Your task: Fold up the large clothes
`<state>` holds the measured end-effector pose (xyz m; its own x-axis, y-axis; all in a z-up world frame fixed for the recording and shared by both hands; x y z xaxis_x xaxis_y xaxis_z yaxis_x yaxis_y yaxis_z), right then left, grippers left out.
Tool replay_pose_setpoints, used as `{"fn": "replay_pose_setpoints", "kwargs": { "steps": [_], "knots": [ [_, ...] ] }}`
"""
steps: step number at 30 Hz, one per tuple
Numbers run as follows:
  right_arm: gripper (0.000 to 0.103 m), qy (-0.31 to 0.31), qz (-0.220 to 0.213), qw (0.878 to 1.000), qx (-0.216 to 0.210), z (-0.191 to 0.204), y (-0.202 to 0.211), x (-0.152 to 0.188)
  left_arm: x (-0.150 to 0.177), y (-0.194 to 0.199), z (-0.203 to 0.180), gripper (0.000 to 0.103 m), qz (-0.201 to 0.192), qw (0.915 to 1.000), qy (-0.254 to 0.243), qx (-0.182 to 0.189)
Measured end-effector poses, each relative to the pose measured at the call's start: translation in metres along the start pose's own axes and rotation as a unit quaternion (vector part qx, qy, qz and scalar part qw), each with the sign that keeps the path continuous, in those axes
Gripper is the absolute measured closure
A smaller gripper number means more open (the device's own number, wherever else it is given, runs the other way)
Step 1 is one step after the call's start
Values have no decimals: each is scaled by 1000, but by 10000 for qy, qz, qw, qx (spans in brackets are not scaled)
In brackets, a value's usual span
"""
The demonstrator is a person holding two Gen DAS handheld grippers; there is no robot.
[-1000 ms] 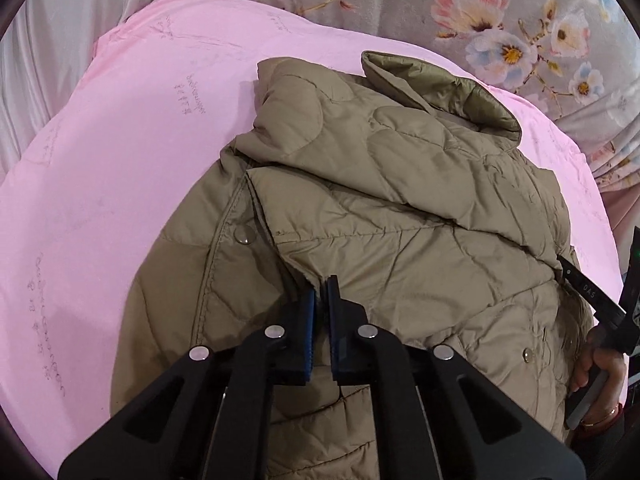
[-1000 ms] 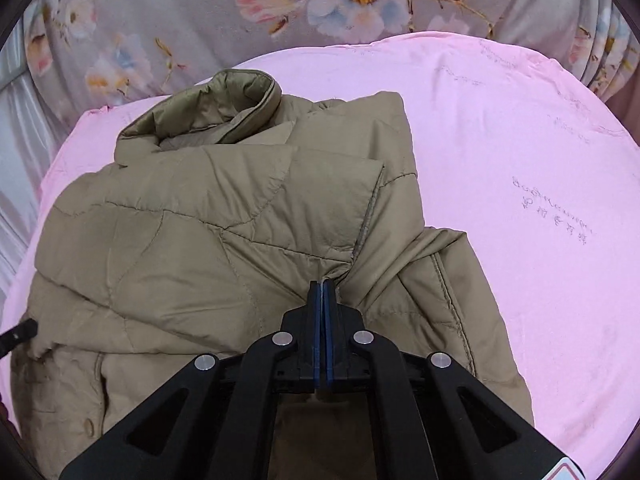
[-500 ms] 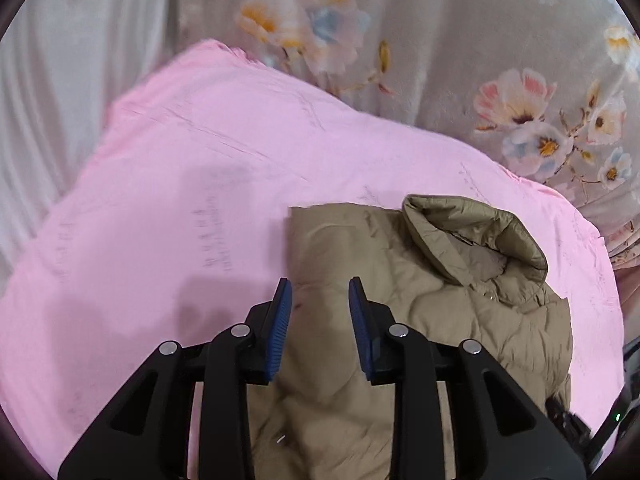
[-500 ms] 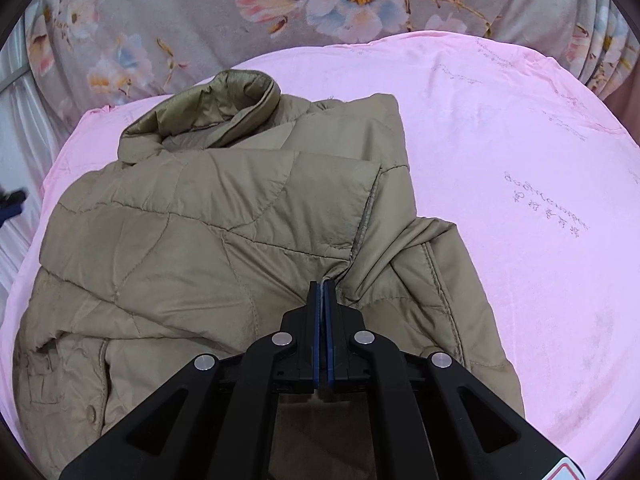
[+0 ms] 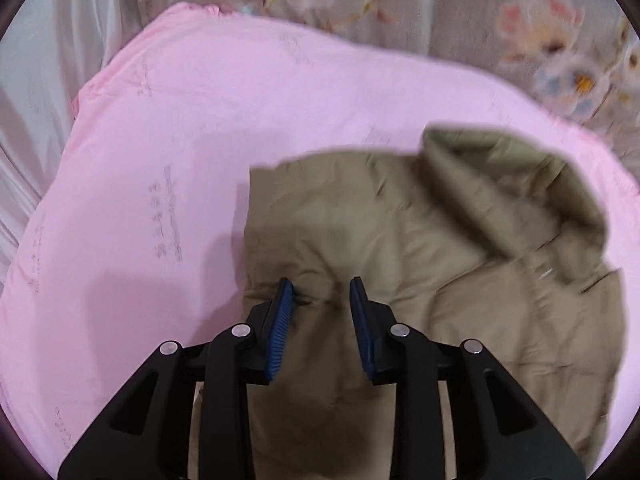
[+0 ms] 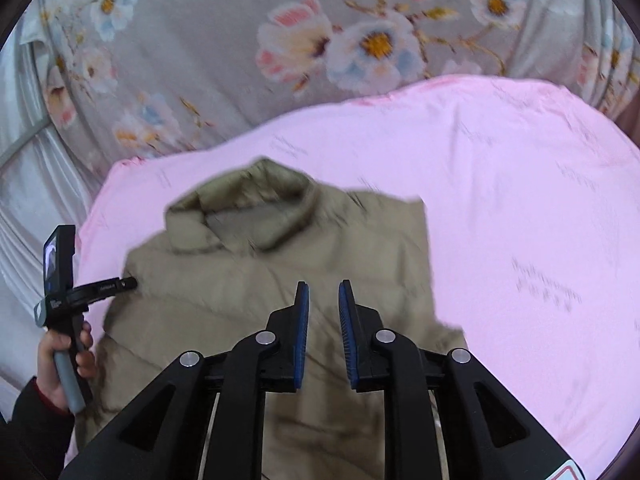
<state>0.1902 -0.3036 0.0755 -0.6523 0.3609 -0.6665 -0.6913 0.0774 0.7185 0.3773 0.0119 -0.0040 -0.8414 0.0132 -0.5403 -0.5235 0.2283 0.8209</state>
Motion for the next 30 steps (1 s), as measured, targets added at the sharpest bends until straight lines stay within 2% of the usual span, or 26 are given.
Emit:
{"fn": "replay_pose_setpoints", "kwargs": {
  "steps": [4,7,10,12,13,15,19,30],
  "knots": [
    [69,339,-342,9988,-2,37,-7,-22,-20,47,-20,74,-551,9971,111,505],
    [68,562,-211,9981,114,49,-31,-14,-17,40,-42,74,-467,9968,-74,648],
    [68,731,134,9965,395,44,-65,10,12,-1,-50,73,-152,9987,-315,358],
    [68,806,435,9943,549,34,-90,32,41,-38,-39,73,64,9993,-326,198],
    [68,746,460,9954,386,26,-101,46,50,-42,-35,73,-175,9988,-400,204],
    [68,558,427,9973,226,19,-101,52,59,-38,-40,73,-414,9978,-508,112],
    [67,529,445,9974,204,18,-102,52,60,-39,-38,73,-436,9980,-433,140],
    [67,541,500,9970,224,18,-107,56,62,-39,-40,73,-508,9973,-532,-62]
  ]
}}
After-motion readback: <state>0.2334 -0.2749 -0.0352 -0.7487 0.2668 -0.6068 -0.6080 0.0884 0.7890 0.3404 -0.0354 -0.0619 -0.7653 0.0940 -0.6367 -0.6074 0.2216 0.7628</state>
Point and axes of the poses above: each gripper's, at about its wrist camera, not at the fingertips, and y roughly against the way its jaws point, z to its left, x to its underside, the point moved 1 cm from there along -y, roughly the way its jaws point, and after that the axes turned 5 degrees about x, right-handed, at the moved point
